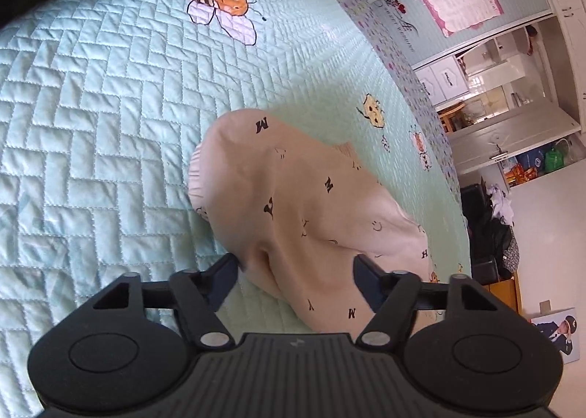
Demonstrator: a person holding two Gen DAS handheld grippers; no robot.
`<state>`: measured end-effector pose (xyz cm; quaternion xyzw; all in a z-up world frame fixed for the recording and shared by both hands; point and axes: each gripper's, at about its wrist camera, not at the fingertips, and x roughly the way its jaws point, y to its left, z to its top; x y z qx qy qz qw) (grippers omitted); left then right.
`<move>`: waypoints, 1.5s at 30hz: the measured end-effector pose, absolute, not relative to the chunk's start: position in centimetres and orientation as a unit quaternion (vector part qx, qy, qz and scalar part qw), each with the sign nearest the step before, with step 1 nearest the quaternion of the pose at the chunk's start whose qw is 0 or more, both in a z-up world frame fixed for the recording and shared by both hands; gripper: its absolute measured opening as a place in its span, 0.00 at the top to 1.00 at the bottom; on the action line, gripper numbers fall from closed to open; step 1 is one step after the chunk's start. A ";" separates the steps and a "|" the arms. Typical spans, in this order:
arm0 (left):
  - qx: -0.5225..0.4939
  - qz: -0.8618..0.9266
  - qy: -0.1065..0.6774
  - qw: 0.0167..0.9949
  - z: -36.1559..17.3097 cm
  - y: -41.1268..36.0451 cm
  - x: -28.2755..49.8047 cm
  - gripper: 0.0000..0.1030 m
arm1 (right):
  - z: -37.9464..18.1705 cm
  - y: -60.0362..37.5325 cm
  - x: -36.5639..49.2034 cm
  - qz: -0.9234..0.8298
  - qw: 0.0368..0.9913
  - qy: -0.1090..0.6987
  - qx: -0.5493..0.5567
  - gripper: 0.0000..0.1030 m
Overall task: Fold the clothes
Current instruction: 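Close the left tool on the waistband edge while the right tool grasps the leg end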
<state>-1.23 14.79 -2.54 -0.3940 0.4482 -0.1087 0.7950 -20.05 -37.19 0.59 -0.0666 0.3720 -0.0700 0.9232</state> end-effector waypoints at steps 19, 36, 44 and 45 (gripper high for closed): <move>-0.381 -0.107 0.452 0.800 -3.6 13.4 -1.7 0.95 | -0.9 -37.4 -20.9 -0.084 0.922 0.370 -0.069 0.21; -0.323 -0.130 0.449 0.823 -2.2 13.7 -3.5 0.96 | -1.1 -38.0 -20.9 -0.077 0.925 0.366 -0.070 0.87; -0.308 -0.146 0.441 0.830 -0.6 15.5 -9.0 0.98 | 1.4 -38.0 -25.7 -0.079 0.937 0.336 -0.049 0.87; -0.307 -0.148 0.440 0.831 -0.4 15.9 -10.1 0.98 | 1.7 -38.0 -26.6 -0.083 0.938 0.334 -0.045 0.87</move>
